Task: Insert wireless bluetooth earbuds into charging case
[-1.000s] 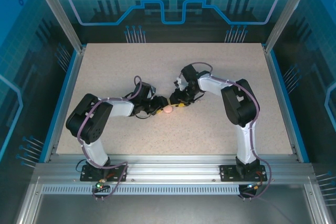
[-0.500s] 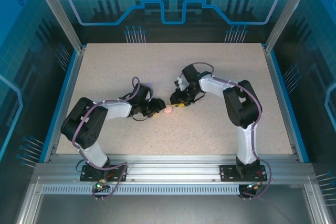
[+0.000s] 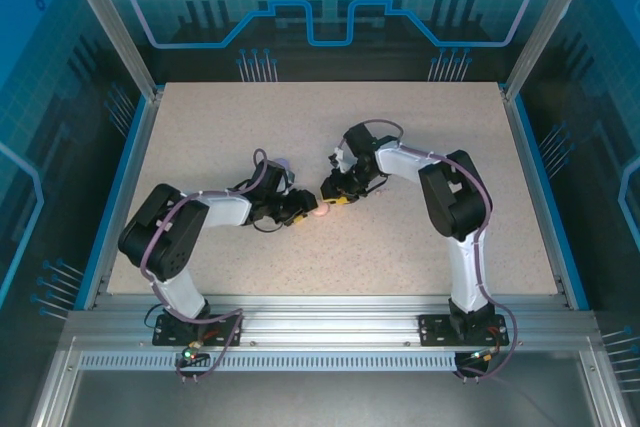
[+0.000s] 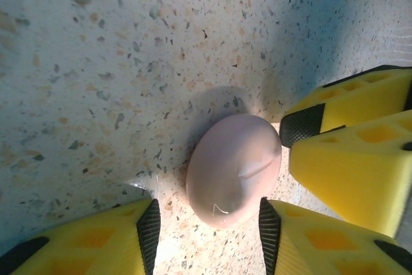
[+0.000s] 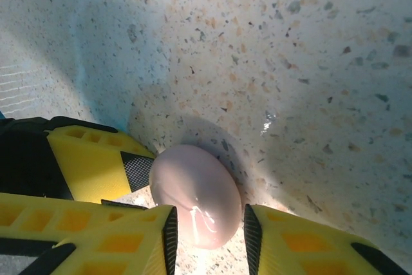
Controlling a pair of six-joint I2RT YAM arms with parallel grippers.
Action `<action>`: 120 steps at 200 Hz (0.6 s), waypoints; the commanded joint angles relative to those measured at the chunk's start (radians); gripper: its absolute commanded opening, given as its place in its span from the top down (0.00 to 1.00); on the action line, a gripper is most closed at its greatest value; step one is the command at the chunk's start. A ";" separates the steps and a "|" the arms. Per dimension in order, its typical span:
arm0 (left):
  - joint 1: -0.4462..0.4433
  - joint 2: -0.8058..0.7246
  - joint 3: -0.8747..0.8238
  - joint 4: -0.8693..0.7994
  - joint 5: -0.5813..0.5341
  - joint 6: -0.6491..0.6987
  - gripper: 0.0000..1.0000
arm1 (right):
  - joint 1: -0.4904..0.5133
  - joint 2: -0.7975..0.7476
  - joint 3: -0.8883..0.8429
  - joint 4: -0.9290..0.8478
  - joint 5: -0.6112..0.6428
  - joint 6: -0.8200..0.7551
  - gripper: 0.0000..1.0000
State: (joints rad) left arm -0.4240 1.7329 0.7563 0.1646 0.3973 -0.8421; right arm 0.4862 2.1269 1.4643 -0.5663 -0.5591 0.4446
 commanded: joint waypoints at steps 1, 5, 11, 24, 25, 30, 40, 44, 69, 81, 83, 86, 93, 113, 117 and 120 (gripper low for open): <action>-0.007 0.044 -0.009 0.042 0.032 -0.022 0.54 | 0.010 0.022 0.016 -0.009 -0.028 -0.007 0.66; -0.007 0.047 -0.008 0.042 0.032 -0.024 0.54 | 0.009 0.024 0.016 -0.008 -0.029 -0.007 0.67; -0.006 0.052 -0.006 0.046 0.035 -0.027 0.54 | 0.010 0.024 0.015 -0.005 -0.031 -0.007 0.67; -0.006 0.060 -0.008 0.062 0.041 -0.035 0.55 | 0.010 0.027 0.010 0.000 -0.042 -0.006 0.69; -0.006 0.061 -0.008 0.064 0.041 -0.036 0.55 | 0.011 0.027 0.010 0.001 -0.043 -0.005 0.69; -0.008 0.064 -0.006 0.072 0.045 -0.039 0.55 | 0.011 0.028 0.008 0.004 -0.044 -0.004 0.69; -0.009 0.072 -0.007 0.087 0.053 -0.046 0.55 | 0.010 0.029 0.004 0.009 -0.051 -0.003 0.70; -0.009 0.075 -0.005 0.091 0.056 -0.047 0.56 | 0.010 0.030 0.001 0.010 -0.053 -0.002 0.71; -0.014 0.085 -0.002 0.115 0.063 -0.059 0.56 | 0.011 0.027 -0.020 0.034 -0.067 0.010 0.73; -0.016 0.091 0.004 0.118 0.065 -0.062 0.57 | 0.011 0.025 -0.031 0.046 -0.070 0.014 0.74; -0.016 0.092 0.005 0.118 0.065 -0.062 0.57 | 0.011 0.024 -0.032 0.047 -0.069 0.014 0.74; -0.016 0.093 0.006 0.121 0.067 -0.063 0.57 | 0.011 0.024 -0.034 0.050 -0.070 0.016 0.75; -0.019 0.096 0.008 0.126 0.068 -0.066 0.57 | 0.010 0.024 -0.038 0.053 -0.071 0.017 0.75; -0.021 0.106 0.011 0.159 0.080 -0.085 0.58 | 0.011 0.023 -0.048 0.061 -0.076 0.020 0.75; -0.021 0.107 0.011 0.166 0.084 -0.090 0.58 | 0.011 0.022 -0.050 0.063 -0.076 0.020 0.75; -0.020 0.109 0.011 0.171 0.084 -0.095 0.58 | 0.010 0.022 -0.052 0.063 -0.076 0.020 0.75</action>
State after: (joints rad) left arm -0.4210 1.7725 0.7570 0.2462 0.4427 -0.9081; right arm 0.4862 2.1361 1.4361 -0.5171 -0.6083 0.4526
